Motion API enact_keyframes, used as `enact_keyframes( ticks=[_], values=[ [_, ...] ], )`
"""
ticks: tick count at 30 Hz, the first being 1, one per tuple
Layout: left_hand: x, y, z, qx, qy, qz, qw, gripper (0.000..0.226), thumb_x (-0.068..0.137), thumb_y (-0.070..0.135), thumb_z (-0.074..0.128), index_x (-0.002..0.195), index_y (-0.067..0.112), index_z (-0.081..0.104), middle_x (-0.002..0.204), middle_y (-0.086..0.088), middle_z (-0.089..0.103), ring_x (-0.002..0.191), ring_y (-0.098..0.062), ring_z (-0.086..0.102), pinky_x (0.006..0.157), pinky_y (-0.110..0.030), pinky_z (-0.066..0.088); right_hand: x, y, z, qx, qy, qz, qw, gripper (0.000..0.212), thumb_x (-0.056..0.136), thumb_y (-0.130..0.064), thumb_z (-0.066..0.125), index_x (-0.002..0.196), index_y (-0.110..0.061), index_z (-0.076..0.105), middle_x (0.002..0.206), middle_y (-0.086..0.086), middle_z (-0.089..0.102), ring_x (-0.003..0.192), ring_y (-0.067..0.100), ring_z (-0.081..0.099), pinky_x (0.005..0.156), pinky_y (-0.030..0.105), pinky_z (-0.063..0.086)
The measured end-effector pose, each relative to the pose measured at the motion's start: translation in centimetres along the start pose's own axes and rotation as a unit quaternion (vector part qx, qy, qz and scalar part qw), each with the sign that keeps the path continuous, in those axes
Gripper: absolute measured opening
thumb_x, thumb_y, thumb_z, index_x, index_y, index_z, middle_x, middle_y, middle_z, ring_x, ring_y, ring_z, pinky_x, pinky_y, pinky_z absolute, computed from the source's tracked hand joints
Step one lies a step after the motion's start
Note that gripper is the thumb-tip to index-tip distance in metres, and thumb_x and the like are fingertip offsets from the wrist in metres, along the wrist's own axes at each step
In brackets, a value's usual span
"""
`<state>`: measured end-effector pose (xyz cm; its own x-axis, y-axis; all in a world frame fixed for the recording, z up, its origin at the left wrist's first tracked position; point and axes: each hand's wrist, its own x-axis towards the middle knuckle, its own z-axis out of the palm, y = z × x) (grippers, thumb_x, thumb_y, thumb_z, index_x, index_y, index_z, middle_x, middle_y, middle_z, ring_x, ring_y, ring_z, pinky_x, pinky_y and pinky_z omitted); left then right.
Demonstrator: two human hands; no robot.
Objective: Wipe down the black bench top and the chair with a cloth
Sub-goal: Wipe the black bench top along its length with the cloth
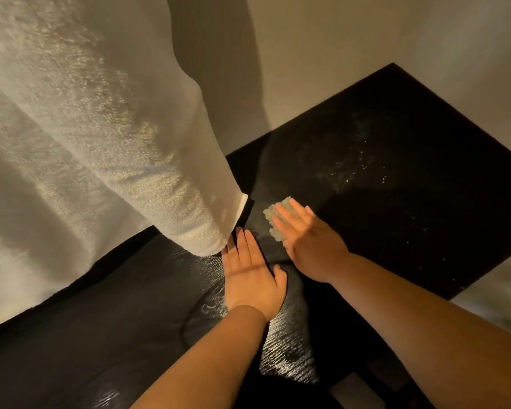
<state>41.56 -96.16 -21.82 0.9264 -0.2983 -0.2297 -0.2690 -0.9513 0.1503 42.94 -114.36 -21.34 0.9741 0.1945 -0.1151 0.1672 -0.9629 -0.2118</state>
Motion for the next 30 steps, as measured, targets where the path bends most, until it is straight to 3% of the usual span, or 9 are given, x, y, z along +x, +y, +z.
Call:
enact_keyframes(
  ticks=[5, 10, 14, 17, 19, 21, 23, 26, 30],
  values=[
    [0.4, 0.0, -0.1, 0.006, -0.013, 0.008, 1.0, 0.098, 0.093, 0.054, 0.031, 0.166, -0.003, -0.001, 0.174, -0.025, -0.004, 0.161, -0.042, -0.004, 0.131, -0.055, -0.005, -0.3, 2.6, -0.4, -0.026, -0.018, -0.026, 0.999, 0.069, 0.103, -0.032, 0.045, 0.165, -0.018, 0.02, 0.173, 0.004, 0.011, 0.16, 0.03, 0.006, 0.129, 0.043, 0.013],
    [0.3, -0.2, 0.0, -0.002, -0.011, 0.018, 1.0, 0.097, 0.094, 0.052, 0.029, 0.165, -0.003, -0.007, 0.174, -0.025, -0.01, 0.161, -0.041, -0.01, 0.13, -0.053, -0.01, 4.1, 1.5, -1.1, 0.036, 0.021, 0.143, 0.989, 0.07, 0.101, -0.026, 0.051, 0.164, -0.015, 0.024, 0.172, 0.009, 0.019, 0.158, 0.036, 0.009, 0.127, 0.049, 0.015],
    [0.3, -0.3, 0.5, -0.011, 0.006, 0.019, 1.0, 0.099, 0.092, 0.05, 0.034, 0.164, -0.006, -0.004, 0.174, -0.027, -0.002, 0.162, -0.041, -0.004, 0.13, -0.052, -0.007, 2.0, -0.8, 0.2, 0.018, 0.01, -0.024, 1.0, 0.077, 0.096, -0.025, 0.057, 0.165, -0.02, 0.023, 0.173, 0.005, 0.015, 0.16, 0.033, 0.009, 0.127, 0.046, 0.01],
    [0.3, -0.4, 0.5, -0.018, 0.011, 0.019, 1.0, 0.098, 0.093, 0.051, 0.033, 0.164, -0.005, -0.005, 0.174, -0.026, -0.001, 0.162, -0.039, -0.004, 0.13, -0.051, -0.008, -2.5, -0.3, 0.5, 0.007, -0.045, -0.088, 0.995, 0.065, 0.102, -0.034, 0.035, 0.166, -0.023, 0.022, 0.175, -0.002, 0.007, 0.161, 0.024, -0.003, 0.129, 0.043, 0.004],
    [0.2, -0.4, 0.5, -0.017, 0.011, 0.021, 1.0, 0.099, 0.093, 0.051, 0.033, 0.164, -0.006, -0.005, 0.174, -0.027, -0.001, 0.162, -0.04, -0.003, 0.13, -0.051, -0.008, -3.5, 0.8, 0.7, -0.008, -0.073, -0.09, 0.993, 0.061, 0.103, -0.039, 0.026, 0.162, -0.024, 0.031, 0.173, -0.003, 0.012, 0.161, 0.023, -0.002, 0.129, 0.038, -0.002],
    [0.2, -0.3, 0.4, -0.009, 0.011, 0.022, 1.0, 0.099, 0.093, 0.051, 0.035, 0.164, -0.007, -0.003, 0.173, -0.028, 0.001, 0.162, -0.042, -0.001, 0.13, -0.052, -0.007, -1.9, 2.0, 0.4, -0.006, -0.044, -0.051, 0.998, 0.058, 0.104, -0.038, 0.03, 0.159, -0.022, 0.035, 0.173, -0.001, 0.015, 0.16, 0.026, 0.005, 0.13, 0.038, 0.0],
    [0.2, -0.2, 0.3, -0.003, 0.005, 0.021, 1.0, 0.099, 0.094, 0.052, 0.035, 0.164, -0.006, -0.004, 0.173, -0.028, -0.001, 0.161, -0.043, -0.001, 0.129, -0.053, -0.007, 1.1, 2.6, -0.7, 0.01, -0.022, 0.012, 1.0, 0.065, 0.102, -0.03, 0.043, 0.164, -0.019, 0.027, 0.173, 0.003, 0.014, 0.16, 0.032, 0.008, 0.13, 0.049, 0.013],
    [0.3, -0.3, 0.1, -0.008, -0.004, 0.02, 1.0, 0.099, 0.095, 0.053, 0.032, 0.164, -0.004, -0.009, 0.174, -0.026, -0.007, 0.162, -0.041, -0.007, 0.129, -0.053, -0.009, 4.1, 1.6, -1.2, 0.071, 0.012, 0.072, 0.995, 0.062, 0.099, -0.021, 0.05, 0.158, -0.012, 0.039, 0.167, 0.012, 0.032, 0.156, 0.042, 0.022, 0.121, 0.063, 0.029],
    [0.3, -0.4, 0.3, -0.018, 0.006, 0.021, 1.0, 0.099, 0.093, 0.052, 0.032, 0.164, -0.004, -0.009, 0.174, -0.026, -0.005, 0.162, -0.039, -0.008, 0.13, -0.052, -0.009, 2.1, -1.1, 0.1, 0.049, 0.013, -0.009, 0.999, 0.071, 0.093, -0.024, 0.052, 0.161, -0.017, 0.035, 0.17, 0.007, 0.027, 0.157, 0.038, 0.018, 0.126, 0.052, 0.018]
  ],
)
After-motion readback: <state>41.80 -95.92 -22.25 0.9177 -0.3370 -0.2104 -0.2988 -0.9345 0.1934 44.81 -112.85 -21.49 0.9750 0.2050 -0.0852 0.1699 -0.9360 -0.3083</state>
